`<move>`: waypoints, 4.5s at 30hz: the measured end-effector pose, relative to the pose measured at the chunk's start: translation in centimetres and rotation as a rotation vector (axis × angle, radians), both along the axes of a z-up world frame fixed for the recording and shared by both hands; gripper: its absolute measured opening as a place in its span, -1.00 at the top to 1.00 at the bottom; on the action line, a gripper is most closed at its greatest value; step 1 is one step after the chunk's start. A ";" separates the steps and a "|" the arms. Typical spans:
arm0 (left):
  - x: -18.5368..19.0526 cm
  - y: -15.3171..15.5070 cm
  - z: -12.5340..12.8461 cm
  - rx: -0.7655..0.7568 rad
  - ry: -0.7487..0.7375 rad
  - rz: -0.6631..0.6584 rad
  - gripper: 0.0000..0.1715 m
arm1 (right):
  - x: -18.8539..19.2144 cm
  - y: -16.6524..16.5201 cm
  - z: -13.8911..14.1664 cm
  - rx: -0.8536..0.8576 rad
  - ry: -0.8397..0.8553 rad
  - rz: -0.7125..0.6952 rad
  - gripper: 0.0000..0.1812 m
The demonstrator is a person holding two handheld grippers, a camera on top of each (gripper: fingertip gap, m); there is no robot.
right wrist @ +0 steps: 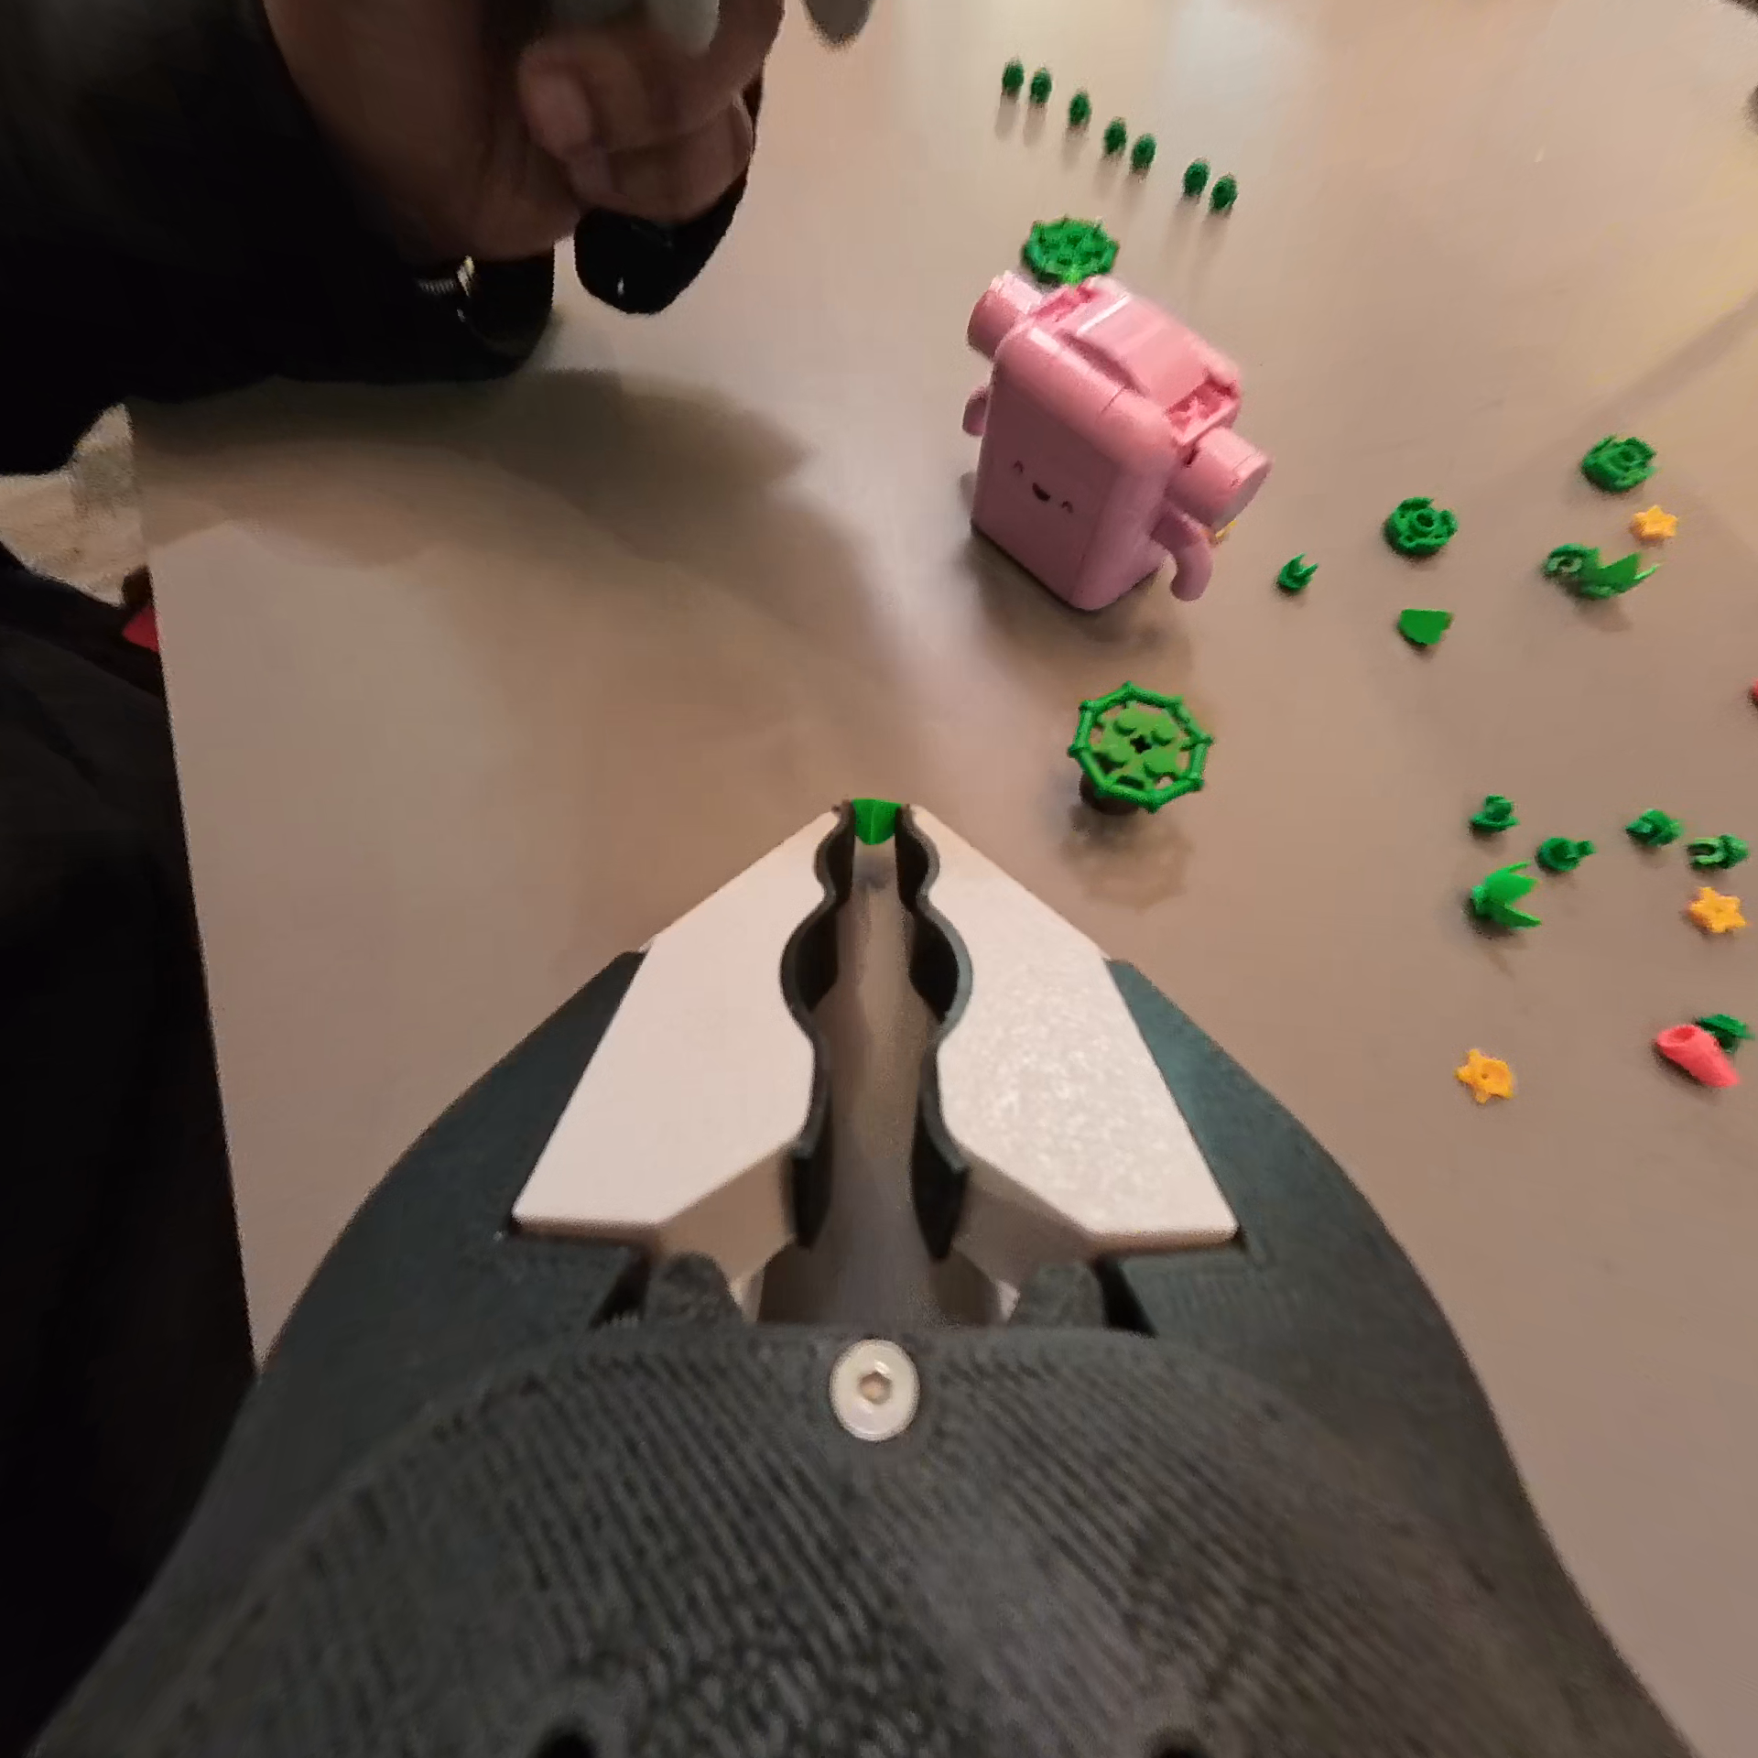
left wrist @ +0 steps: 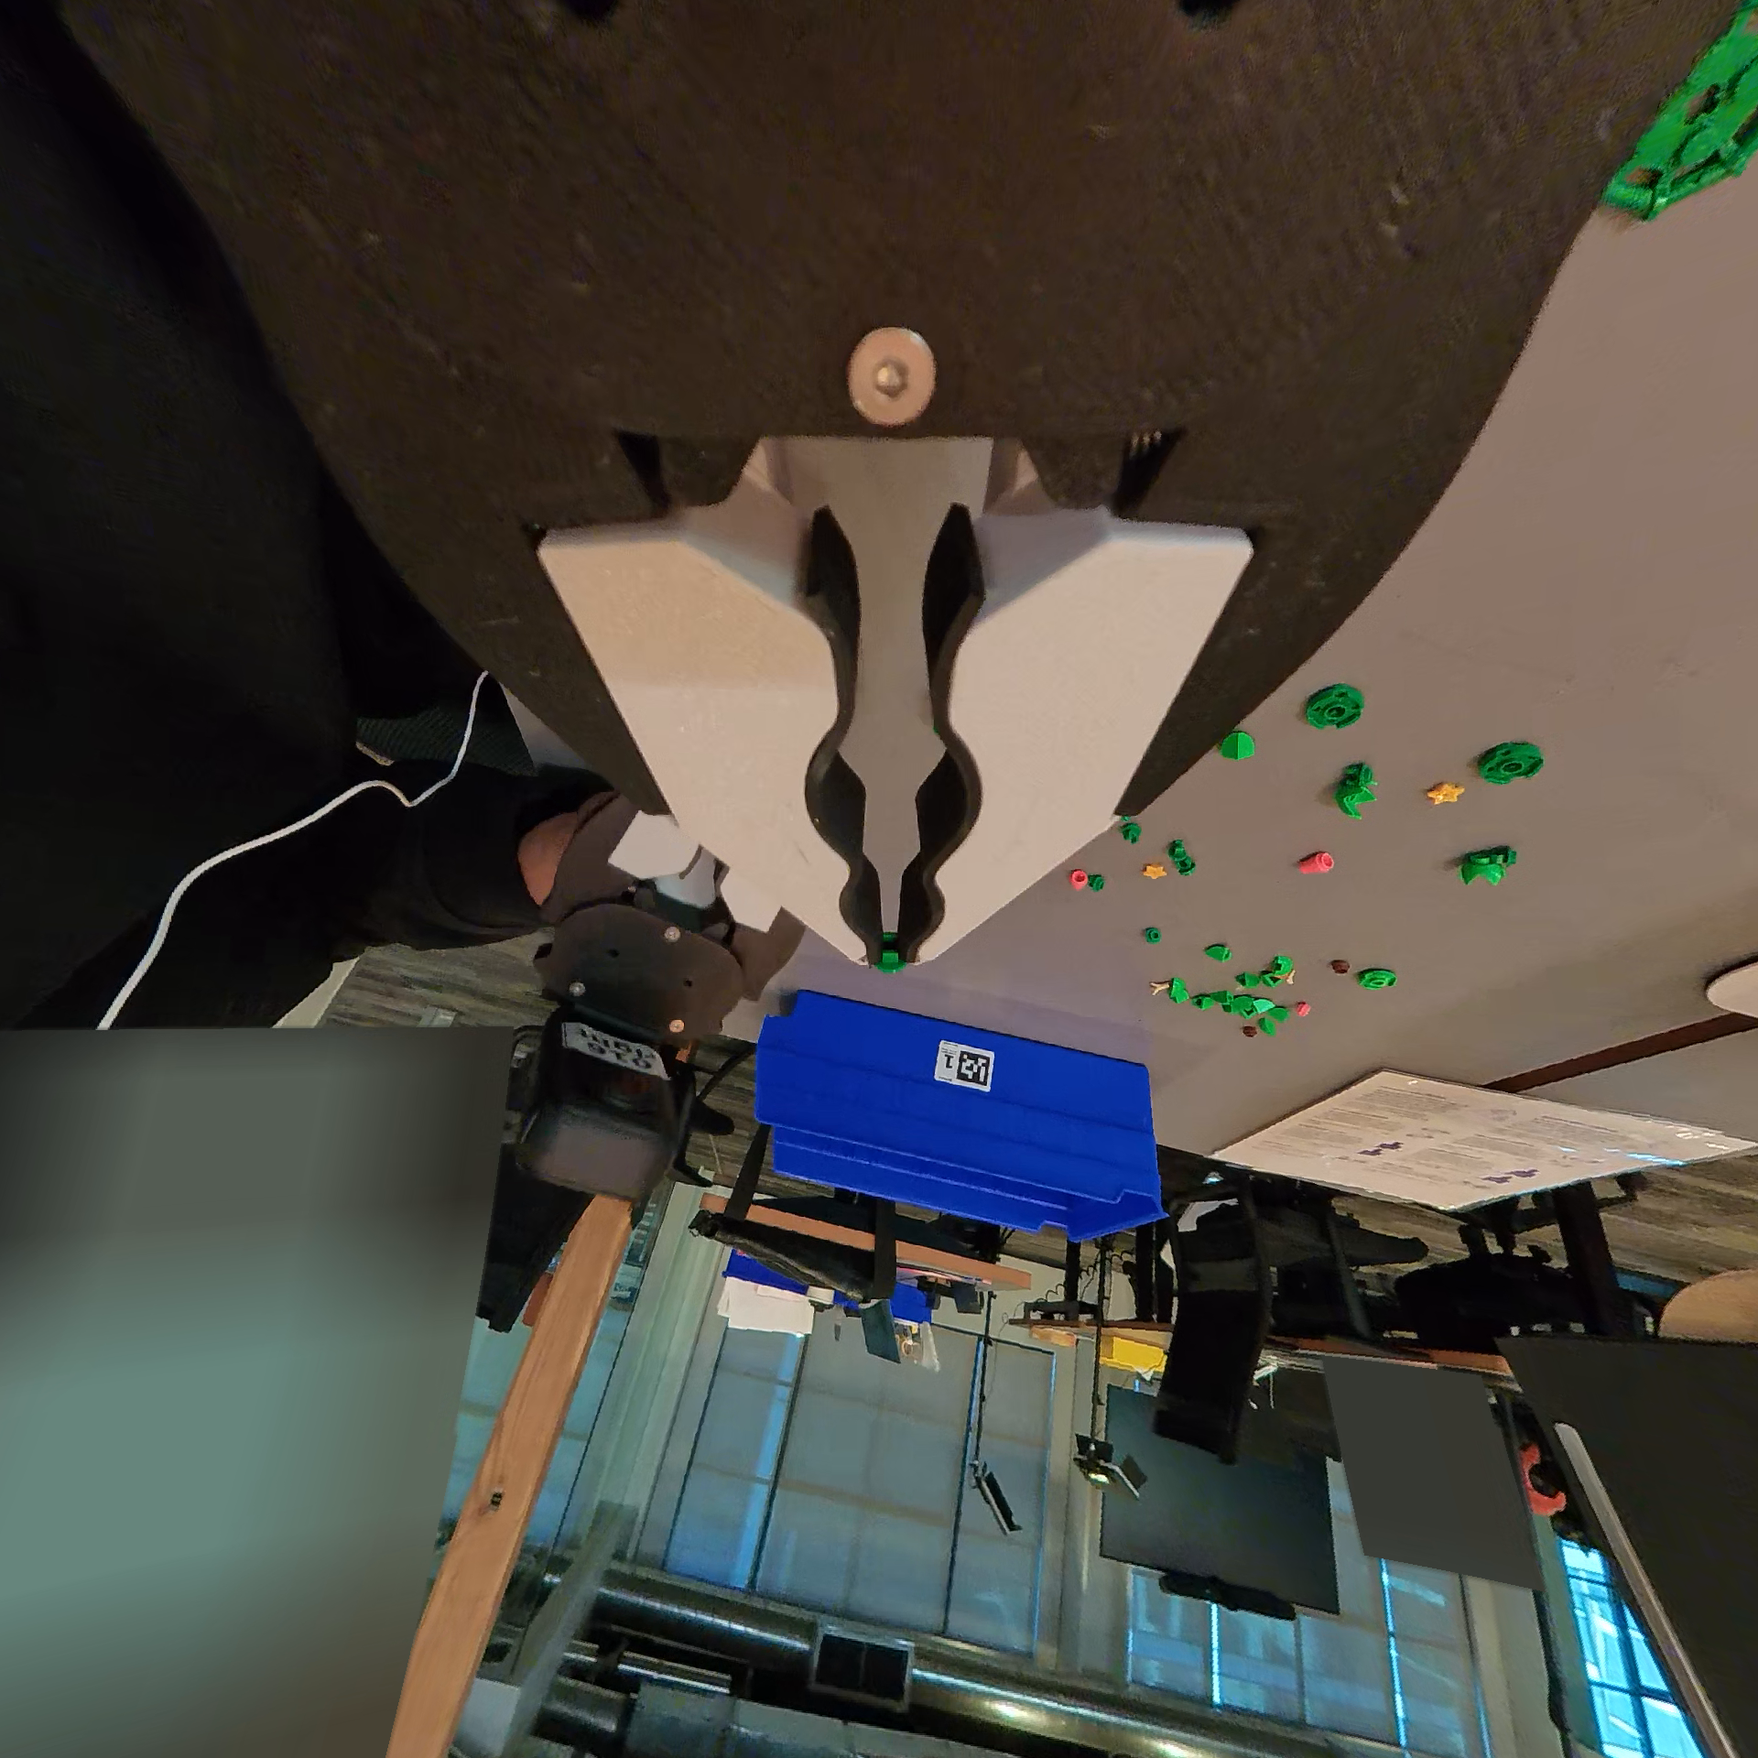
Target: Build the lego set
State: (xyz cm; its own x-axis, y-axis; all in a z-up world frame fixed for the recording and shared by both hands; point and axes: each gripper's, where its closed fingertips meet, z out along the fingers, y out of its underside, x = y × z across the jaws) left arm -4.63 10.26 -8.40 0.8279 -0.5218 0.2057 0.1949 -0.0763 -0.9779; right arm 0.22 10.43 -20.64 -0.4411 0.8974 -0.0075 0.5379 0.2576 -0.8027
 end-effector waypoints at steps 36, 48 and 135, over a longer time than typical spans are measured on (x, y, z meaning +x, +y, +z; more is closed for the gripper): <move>0.5 -0.1 -1.1 -0.064 0.004 -0.093 1.00 | -3.4 1.0 9.4 -0.426 0.219 0.404 0.93; 0.5 0.0 -1.2 -0.071 0.003 -0.098 1.00 | -3.4 0.8 9.4 -0.438 0.216 0.402 0.93; 4.8 -1.4 -13.5 -0.678 0.369 -0.306 1.00 | -0.5 -1.7 -0.9 -0.123 -0.186 0.505 1.00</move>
State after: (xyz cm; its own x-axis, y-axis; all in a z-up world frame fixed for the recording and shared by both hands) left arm 0.21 8.85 -21.86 0.7454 -0.5954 0.2997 -0.2545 -0.6697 -0.6977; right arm -0.24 8.73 -21.56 -0.7978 0.5622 -0.2179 0.5074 0.4306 -0.7464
